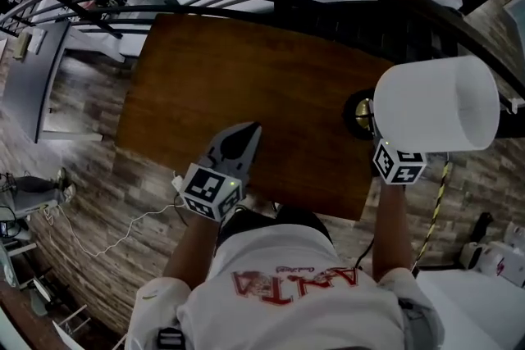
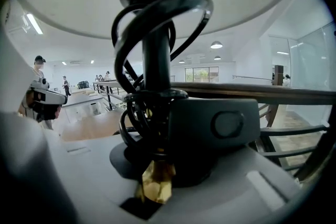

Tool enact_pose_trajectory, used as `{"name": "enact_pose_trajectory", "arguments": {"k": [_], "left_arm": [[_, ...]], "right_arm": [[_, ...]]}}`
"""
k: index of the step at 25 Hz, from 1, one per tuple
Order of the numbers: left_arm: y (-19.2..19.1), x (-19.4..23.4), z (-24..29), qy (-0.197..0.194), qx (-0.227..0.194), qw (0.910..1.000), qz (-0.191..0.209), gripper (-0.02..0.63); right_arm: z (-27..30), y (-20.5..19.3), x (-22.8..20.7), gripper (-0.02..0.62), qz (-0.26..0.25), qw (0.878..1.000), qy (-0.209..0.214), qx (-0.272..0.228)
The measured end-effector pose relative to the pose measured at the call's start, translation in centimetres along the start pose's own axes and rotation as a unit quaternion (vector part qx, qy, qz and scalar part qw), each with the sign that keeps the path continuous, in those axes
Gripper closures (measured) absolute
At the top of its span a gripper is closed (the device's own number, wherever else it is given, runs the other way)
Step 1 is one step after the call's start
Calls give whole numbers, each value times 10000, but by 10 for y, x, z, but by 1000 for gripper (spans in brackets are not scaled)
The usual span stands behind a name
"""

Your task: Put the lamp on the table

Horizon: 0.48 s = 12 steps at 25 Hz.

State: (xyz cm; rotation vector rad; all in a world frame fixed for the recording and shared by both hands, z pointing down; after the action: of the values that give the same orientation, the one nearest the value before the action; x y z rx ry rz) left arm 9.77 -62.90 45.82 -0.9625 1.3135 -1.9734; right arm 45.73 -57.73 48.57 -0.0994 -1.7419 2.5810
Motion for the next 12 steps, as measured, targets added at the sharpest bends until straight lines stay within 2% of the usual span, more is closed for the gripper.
{"name": "enact_pose_trajectory", "arguments": {"k": [12], "left_arm": [[-1, 29, 46, 19, 164, 9998, -65, 600]], "right_arm": [[89, -34, -42, 522, 108, 9990, -391, 210]]}}
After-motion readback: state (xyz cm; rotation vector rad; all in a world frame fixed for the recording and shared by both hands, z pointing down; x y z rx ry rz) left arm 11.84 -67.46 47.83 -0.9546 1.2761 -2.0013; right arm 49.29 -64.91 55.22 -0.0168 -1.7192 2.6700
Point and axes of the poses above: the fingertips, and each gripper's own axes: z forward along the fingers, x to its left, y out of its top, the point moved 10 cm from there along -z, backward along the fingers, and after that the axes turned 2 degrees about -x, right-handed, at the moved point
